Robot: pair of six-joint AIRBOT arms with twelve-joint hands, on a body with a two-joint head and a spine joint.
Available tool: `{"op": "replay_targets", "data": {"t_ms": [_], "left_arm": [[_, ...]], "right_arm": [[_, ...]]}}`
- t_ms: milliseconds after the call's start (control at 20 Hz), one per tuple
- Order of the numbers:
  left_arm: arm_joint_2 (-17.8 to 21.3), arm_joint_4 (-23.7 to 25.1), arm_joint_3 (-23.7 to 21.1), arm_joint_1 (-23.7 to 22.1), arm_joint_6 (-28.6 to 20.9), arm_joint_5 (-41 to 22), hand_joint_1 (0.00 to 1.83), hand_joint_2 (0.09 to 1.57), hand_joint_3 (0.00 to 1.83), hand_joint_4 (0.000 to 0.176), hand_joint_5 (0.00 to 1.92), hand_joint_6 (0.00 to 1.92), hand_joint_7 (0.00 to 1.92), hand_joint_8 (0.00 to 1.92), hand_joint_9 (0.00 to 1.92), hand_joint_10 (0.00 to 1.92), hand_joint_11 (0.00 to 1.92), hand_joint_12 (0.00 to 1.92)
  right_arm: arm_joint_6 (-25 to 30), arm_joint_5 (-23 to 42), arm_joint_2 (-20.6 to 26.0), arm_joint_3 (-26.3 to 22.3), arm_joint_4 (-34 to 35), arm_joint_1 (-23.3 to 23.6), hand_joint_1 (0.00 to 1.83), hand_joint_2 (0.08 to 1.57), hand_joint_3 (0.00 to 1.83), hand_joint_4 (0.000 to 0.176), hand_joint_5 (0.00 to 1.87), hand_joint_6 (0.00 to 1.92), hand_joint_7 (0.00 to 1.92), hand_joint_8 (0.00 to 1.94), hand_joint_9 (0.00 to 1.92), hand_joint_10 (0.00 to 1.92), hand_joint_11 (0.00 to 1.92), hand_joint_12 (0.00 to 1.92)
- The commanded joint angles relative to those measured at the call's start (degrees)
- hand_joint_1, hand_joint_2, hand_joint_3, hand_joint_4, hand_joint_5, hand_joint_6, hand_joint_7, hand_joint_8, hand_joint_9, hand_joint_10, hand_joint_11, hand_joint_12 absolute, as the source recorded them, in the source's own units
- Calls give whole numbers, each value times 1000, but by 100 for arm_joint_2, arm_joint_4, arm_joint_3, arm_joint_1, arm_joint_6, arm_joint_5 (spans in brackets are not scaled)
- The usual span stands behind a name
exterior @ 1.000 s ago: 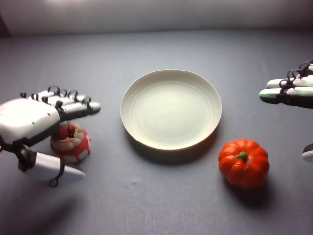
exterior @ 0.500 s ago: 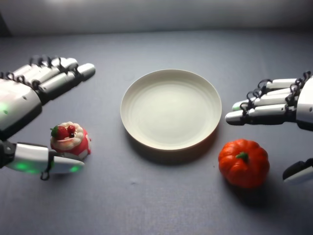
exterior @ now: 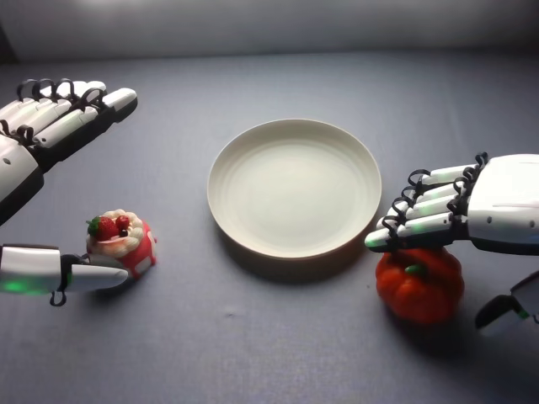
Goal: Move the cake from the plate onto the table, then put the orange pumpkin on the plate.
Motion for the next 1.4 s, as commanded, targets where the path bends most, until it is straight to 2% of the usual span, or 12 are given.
{"op": "replay_targets", "data": {"t_ms": [0, 500, 550, 600, 750, 800, 850, 950, 1100, 1150, 1300, 1350], "left_arm": [[19, -44, -1, -35, -33, -709, 783, 793, 2, 132, 44, 6, 0, 0, 7, 0, 2, 244], [-8, -71, 3, -27, -86, -727, 793, 788, 0, 128, 82, 2, 23, 1, 23, 2, 0, 346], [-10, -76, 3, -20, -90, -728, 794, 786, 0, 117, 97, 3, 28, 2, 21, 1, 0, 308], [-12, -84, 2, -5, -103, -735, 788, 786, 0, 115, 101, 3, 29, 1, 21, 1, 0, 302], [-20, -107, 2, 33, -125, -752, 811, 774, 0, 126, 113, 7, 35, 4, 25, 2, 0, 297], [-24, -114, 2, 44, -134, -755, 803, 775, 0, 128, 108, 4, 37, 4, 27, 3, 0, 298], [-27, -118, 2, 49, -140, -759, 812, 774, 0, 130, 106, 3, 37, 3, 27, 3, 0, 300], [-38, -133, 2, 58, -144, -769, 798, 779, 0, 119, 120, 4, 43, 2, 25, 3, 0, 310], [-45, -161, 2, 94, -158, -798, 774, 774, 0, 120, 117, 2, 46, 3, 28, 3, 0, 312], [-52, -177, 3, 108, -166, -819, 812, 766, 0, 121, 124, 3, 52, 4, 33, 5, 0, 309], [-72, -210, 4, 147, -172, -862, 841, 767, 0, 112, 137, 3, 40, 0, 18, 1, 0, 267], [-84, -212, 6, 151, -174, -877, 826, 769, 0, 116, 127, 1, 28, 1, 19, 1, 0, 299]], "right_arm": [[40, 429, -29, 16, 197, 76, 1047, 861, 8, 49, 289, 4, 326, 1, 395, 8, 215, 804], [40, 346, -188, 87, 213, 76, 1152, 960, 0, 0, 594, 4, 669, 27, 862, 90, 664, 1043], [40, 355, -180, 83, 241, 76, 1207, 970, 0, 0, 734, 15, 483, 981, 563, 1553, 759, 1721], [40, 397, -158, 79, 302, 76, 1220, 977, 0, 0, 798, 23, 339, 1459, 530, 1847, 838, 1881], [40, 454, -128, 80, 396, 76, 1276, 974, 0, 0, 893, 51, 307, 1789, 614, 1918, 934, 1919], [40, 479, -104, 87, 475, 76, 1268, 1029, 3, 0, 801, 310, 340, 1769, 618, 1920, 907, 1921], [39, 542, -82, 106, 589, 76, 1155, 1156, 12, 0, 803, 1056, 431, 1705, 685, 1889, 902, 1921], [39, 755, -46, 149, 848, 76, 1176, 1256, 20, 0, 650, 1375, 764, 1564, 1004, 1811, 1143, 1860], [-46, 1203, -19, 237, 1330, 207, 1178, 1279, 3, 0, 644, 1335, 734, 1639, 867, 1873, 985, 1919], [-224, 1252, -68, 275, 1484, 387, 1135, 1285, 1, 0, 623, 1484, 726, 1529, 649, 1812, 678, 1921], [-387, 1214, -409, 568, 1601, 763, 1299, 1114, 0, 0, 440, 1743, 552, 1792, 615, 1886, 671, 1921], [-387, 1058, -633, 766, 1580, 932, 1336, 1154, 13, 0, 554, 1620, 772, 1412, 669, 1725, 643, 1857]]}}
